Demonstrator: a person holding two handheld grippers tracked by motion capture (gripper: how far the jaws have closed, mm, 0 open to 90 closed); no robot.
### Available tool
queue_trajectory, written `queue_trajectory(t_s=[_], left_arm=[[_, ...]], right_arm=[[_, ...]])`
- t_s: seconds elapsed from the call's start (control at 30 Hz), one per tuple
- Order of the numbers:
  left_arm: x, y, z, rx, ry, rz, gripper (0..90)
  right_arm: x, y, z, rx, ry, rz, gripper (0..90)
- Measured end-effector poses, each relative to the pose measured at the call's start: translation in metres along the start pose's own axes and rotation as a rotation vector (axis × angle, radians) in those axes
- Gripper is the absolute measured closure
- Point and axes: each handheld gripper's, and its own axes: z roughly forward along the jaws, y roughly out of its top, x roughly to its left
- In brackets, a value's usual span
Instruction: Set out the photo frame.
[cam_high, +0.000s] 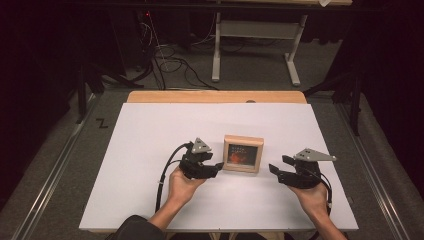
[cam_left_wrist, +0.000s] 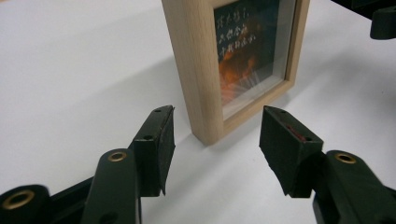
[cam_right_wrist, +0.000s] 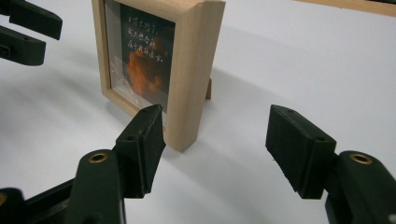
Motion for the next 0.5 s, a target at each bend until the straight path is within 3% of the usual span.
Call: queue_trajectory(t_s=[0.17,0.5], left_arm=[[0.003,-0.012,0.002,0.015,0.005,-0.020,44.8],[0.008,-0.026,0.004,0.051,0.011,-0.055,44.0]], right_arm=[[-0.003,-0.012,-0.004,-0.009,0.003,0.020,37.0],[-0.012,-0.030,0.003,0.034,0.000,0.048,36.9]])
